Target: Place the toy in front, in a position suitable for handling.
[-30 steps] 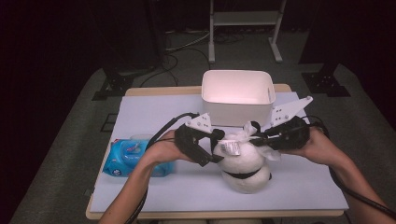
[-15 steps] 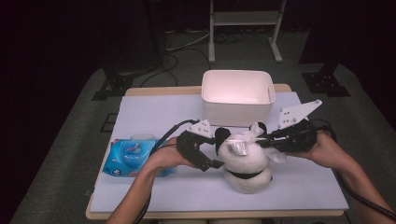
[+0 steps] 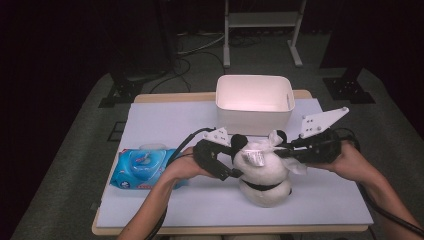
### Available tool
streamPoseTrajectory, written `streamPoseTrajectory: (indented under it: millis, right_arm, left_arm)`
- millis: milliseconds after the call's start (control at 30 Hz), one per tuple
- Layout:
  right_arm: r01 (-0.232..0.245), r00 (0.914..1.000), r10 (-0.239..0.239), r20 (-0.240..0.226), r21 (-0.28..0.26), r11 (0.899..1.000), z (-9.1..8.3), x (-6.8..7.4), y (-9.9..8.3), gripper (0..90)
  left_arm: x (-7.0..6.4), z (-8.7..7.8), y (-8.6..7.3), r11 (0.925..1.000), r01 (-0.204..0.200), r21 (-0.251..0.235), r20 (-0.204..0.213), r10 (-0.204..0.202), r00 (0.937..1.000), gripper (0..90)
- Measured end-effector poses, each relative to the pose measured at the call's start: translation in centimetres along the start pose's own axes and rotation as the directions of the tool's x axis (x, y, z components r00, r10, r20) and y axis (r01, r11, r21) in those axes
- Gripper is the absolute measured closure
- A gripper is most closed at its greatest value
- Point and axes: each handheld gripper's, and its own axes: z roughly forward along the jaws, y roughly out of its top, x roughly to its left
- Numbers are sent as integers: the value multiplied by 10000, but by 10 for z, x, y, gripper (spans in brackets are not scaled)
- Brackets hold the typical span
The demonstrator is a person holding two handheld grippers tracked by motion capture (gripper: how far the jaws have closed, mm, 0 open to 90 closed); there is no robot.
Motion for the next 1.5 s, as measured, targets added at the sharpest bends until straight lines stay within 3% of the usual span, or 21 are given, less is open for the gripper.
streamPoseTrajectory:
  millis: [67,333,433,567,833,1133,1300,1367,1500]
  right_arm:
    - [-99,9997,92,-213,-320,9994,1,0,2,821]
    - [72,9994,-89,-338,-496,9987,12,2,12,820]
    - [106,9987,-133,-500,-541,9985,17,3,16,819]
    - [394,9978,-414,-518,-398,9984,19,6,22,817]
    - [745,9952,-744,-631,1,9972,22,4,37,815]
    - [731,9949,-718,-704,169,9972,25,4,33,815]
    - [633,9945,-626,-845,55,9980,22,6,26,815]
    - [595,9949,-589,-822,49,9982,22,7,25,815]
    - [682,9943,-676,-820,49,9977,22,8,25,815]
  left_arm:
    - [0,-1,0,10000,6,-19,-29,-6,10000,250]
    - [1,-22,0,9999,-115,-95,-498,110,9987,260]
    - [-1,-30,1,9990,-341,300,-706,362,9968,265]
    - [-3,-27,0,9992,-234,314,-586,252,9980,264]
    - [-7,-19,4,9986,-429,298,-436,442,9981,255]
    - [-5,-13,-3,10000,27,-77,-58,-28,10000,192]
    - [-3,-5,-5,9996,287,-27,345,-286,9990,112]
    - [0,1,-6,9992,379,-151,755,-367,9965,100]
    - [1,7,-6,9991,282,-306,1149,-245,9931,107]
